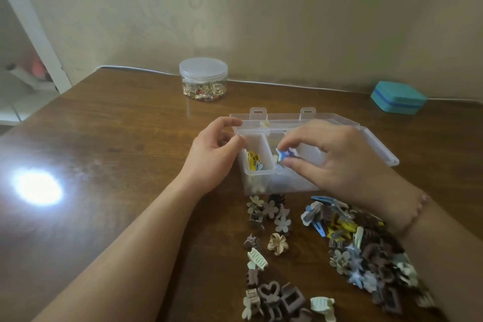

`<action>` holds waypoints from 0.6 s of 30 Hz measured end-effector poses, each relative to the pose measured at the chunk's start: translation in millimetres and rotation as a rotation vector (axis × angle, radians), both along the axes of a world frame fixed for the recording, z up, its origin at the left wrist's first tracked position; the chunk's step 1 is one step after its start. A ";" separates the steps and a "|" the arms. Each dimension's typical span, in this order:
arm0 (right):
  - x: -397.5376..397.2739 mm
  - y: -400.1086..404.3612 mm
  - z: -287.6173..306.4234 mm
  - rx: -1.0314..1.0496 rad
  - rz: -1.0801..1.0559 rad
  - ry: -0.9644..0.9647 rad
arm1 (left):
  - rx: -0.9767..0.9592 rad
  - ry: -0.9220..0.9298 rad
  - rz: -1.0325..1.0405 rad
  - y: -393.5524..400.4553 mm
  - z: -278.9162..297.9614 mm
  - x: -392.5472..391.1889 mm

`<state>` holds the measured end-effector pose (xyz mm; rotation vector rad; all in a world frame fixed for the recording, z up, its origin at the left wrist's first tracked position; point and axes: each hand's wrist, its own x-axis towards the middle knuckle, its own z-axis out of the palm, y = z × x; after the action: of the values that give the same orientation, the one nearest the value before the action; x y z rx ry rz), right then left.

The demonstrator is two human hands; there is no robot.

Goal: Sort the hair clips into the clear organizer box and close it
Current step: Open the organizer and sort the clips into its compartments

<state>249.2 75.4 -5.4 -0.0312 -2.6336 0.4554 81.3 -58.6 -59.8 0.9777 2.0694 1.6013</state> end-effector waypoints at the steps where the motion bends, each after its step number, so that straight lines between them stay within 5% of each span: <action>1: -5.6 1.8 -4.2 0.003 -0.018 0.003 | 0.000 0.003 0.000 0.1 -0.3 -0.6; 9: 28.8 0.9 16.5 0.073 0.019 -0.004 | 0.001 0.038 0.022 1.8 -3.9 -2.6; 14: 59.1 -7.2 44.0 0.013 -0.106 -0.905 | -0.005 0.061 0.037 1.5 -3.9 -1.8; 18: 56.1 -30.0 35.0 0.271 -0.148 -0.988 | -0.010 0.065 0.049 0.9 -3.5 -0.2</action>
<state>305.3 45.4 29.6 -0.4696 -3.5908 -0.0066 81.1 -57.7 -63.2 0.9953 2.1578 1.6023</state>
